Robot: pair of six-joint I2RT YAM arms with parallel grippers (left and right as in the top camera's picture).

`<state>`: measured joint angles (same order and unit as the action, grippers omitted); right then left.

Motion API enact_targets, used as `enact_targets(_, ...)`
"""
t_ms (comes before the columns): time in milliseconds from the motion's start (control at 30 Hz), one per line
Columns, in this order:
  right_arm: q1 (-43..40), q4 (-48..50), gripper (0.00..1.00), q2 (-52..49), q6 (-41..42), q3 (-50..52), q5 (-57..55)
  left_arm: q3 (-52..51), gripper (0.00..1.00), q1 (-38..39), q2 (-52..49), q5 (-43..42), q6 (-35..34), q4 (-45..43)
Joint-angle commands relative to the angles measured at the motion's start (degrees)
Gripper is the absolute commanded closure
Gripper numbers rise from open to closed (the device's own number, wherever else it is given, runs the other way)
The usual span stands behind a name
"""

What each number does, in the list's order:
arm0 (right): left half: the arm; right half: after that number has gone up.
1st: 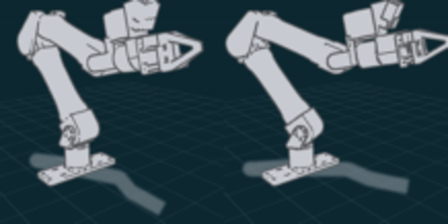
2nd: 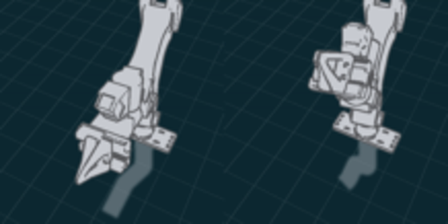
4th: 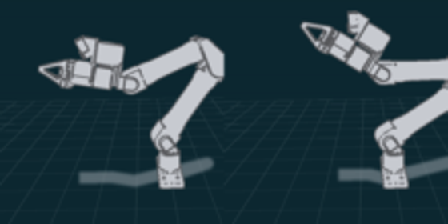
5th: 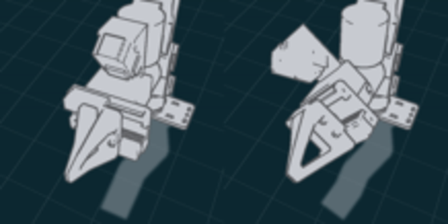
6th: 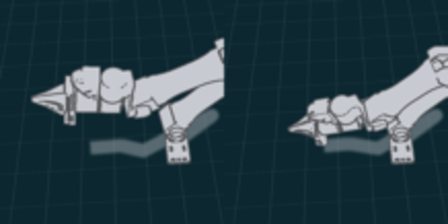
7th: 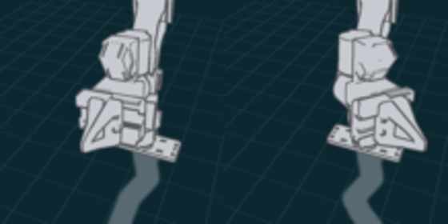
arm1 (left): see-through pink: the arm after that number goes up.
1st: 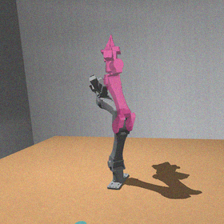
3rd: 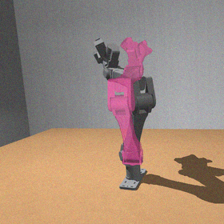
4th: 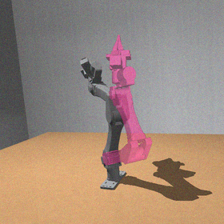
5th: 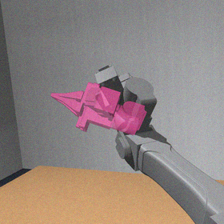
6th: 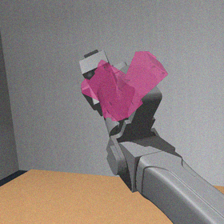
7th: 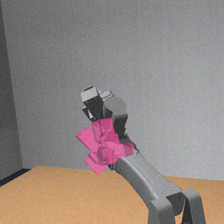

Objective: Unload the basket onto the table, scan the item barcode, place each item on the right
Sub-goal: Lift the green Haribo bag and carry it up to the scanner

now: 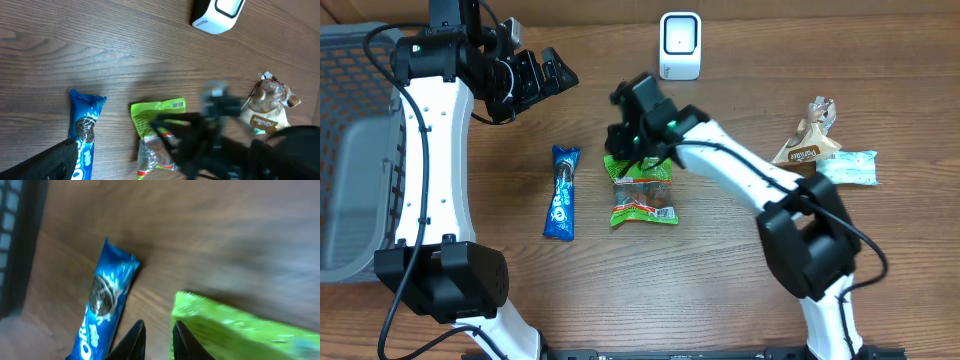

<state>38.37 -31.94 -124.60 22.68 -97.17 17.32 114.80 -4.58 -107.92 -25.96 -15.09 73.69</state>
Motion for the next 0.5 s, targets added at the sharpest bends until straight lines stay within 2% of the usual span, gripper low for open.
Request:
enact_targets(0, 1.8, -0.5, 0.80, -3.5, 1.7, -0.7, 3.6, 1.4, 0.00, 0.4, -0.1, -0.4, -0.8, -0.2)
enact_targets(67, 2.8, -3.2, 0.76, -4.2, 1.4, -0.7, 3.5, 1.4, 0.00, 0.4, -0.1, -0.4, -0.8, -0.2)
enact_targets(267, 3.1, -6.3, 0.76, -4.7, 1.5, -0.7, -5.0, 1.4, 0.00, 0.4, -0.1, -0.4, -0.8, -0.2)
enact_targets(467, -1.6, -8.2, 0.75, -4.7, 8.5, -0.7, -16.3, 1.4, 0.00, 0.4, -0.1, -0.4, -0.8, -0.2)
